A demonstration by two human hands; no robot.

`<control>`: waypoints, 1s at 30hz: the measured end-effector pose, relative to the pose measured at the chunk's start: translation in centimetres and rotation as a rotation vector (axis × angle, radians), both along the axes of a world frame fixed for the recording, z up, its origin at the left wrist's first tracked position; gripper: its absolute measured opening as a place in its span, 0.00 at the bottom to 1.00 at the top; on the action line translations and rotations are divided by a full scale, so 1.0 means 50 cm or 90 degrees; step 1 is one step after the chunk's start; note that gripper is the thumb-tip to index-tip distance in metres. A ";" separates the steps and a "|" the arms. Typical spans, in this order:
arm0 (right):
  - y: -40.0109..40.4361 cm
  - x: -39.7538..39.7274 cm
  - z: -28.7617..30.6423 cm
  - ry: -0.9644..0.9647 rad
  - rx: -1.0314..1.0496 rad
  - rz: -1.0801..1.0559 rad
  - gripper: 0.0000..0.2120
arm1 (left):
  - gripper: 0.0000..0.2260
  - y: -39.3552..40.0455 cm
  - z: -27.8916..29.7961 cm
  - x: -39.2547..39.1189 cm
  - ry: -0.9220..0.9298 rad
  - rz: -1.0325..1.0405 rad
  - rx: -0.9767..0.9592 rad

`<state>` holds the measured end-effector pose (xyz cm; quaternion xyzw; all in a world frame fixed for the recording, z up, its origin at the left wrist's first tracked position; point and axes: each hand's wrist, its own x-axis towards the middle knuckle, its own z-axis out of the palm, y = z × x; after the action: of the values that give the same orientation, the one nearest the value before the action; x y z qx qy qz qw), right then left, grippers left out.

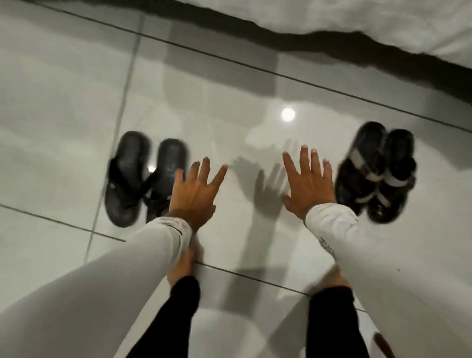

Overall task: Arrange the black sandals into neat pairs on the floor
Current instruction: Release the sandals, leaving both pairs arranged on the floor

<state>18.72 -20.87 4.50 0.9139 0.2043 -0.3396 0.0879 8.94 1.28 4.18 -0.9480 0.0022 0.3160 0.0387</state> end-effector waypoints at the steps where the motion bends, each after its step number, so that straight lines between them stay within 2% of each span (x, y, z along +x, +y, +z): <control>1: 0.059 -0.017 0.002 0.001 0.014 0.011 0.48 | 0.45 0.064 0.008 -0.029 -0.009 0.017 0.013; 6: 0.303 -0.120 -0.026 0.052 0.067 0.052 0.47 | 0.41 0.321 -0.019 -0.175 0.036 0.092 0.060; 11: 0.466 -0.223 -0.127 0.111 0.106 0.070 0.49 | 0.39 0.444 -0.098 -0.223 0.112 0.132 0.090; 15: 0.509 -0.285 -0.214 0.133 0.096 0.069 0.50 | 0.42 0.431 -0.179 -0.188 0.131 0.170 0.037; 20: 0.489 -0.299 -0.268 0.068 0.093 0.103 0.48 | 0.40 0.377 -0.234 -0.139 0.128 0.273 -0.008; 23: 0.472 -0.265 -0.277 0.039 0.117 0.107 0.41 | 0.43 0.359 -0.246 -0.113 0.121 0.276 -0.023; 30: 0.435 -0.103 -0.282 0.042 0.124 0.099 0.38 | 0.44 0.337 -0.236 0.026 0.120 0.219 -0.007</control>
<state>13.58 0.89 -9.59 0.8879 0.3094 -0.3401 0.0181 10.24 18.13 -7.63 -0.9006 -0.1547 0.4055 -0.0214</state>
